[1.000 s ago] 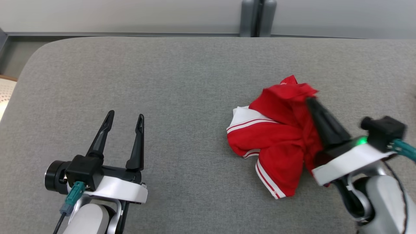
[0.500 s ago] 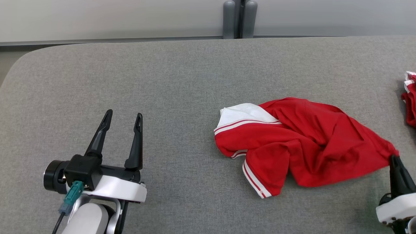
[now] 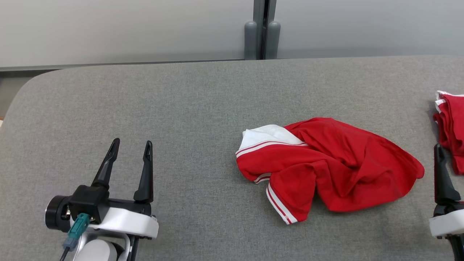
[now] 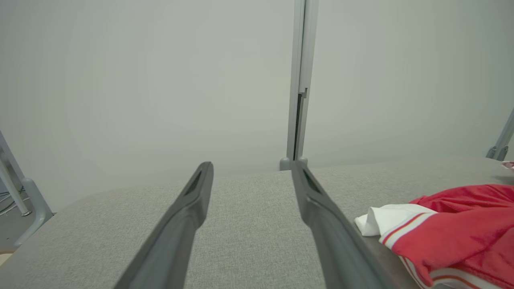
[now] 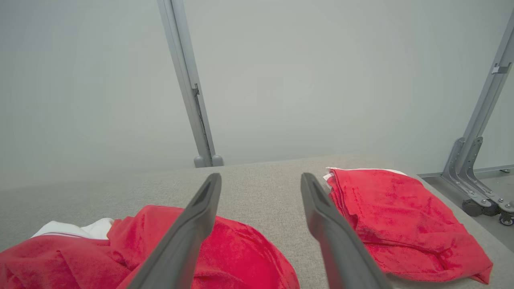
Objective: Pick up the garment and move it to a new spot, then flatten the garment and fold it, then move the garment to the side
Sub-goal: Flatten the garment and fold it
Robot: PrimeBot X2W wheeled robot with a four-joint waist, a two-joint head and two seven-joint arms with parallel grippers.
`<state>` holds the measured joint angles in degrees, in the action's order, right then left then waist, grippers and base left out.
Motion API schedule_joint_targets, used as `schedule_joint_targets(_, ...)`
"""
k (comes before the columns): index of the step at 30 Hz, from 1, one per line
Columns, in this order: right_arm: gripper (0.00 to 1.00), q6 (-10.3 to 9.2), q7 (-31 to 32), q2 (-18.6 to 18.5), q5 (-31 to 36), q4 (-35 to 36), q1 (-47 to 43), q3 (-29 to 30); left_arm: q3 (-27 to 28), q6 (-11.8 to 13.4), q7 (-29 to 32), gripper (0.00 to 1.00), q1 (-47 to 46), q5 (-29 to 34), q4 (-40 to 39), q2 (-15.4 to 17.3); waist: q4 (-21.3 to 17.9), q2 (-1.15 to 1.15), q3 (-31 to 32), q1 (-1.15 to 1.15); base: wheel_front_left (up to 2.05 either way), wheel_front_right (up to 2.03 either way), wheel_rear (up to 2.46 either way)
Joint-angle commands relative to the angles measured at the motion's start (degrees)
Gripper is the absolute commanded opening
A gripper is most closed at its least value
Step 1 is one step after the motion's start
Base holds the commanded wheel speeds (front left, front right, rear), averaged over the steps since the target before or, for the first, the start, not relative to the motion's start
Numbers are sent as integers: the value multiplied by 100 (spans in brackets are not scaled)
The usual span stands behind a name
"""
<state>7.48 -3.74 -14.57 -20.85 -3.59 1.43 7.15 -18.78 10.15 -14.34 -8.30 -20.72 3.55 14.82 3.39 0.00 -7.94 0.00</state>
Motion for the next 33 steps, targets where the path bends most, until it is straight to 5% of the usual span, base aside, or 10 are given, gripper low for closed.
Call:
schedule_joint_targets(1, 100, 1, 85, -35, 67, 176, -52, -94, 23, 34, -16, 100, 78, -32, -11, 31, -15, 0, 95, 0, 0, 0, 0)
schedule_joint_targets(12, 100, 1, 675, 59, 346, 1170, -464, -837, -37, 112, 115, 100, 530, -113, -79, 123, -78, 0, 552, 0, 0, 0, 0)
schedule_joint_targets(33, 100, 1, 814, 109, 204, 1186, -546, -891, -453, -44, 367, 100, 502, -88, -194, 65, -82, 0, 609, 0, 0, 0, 0)
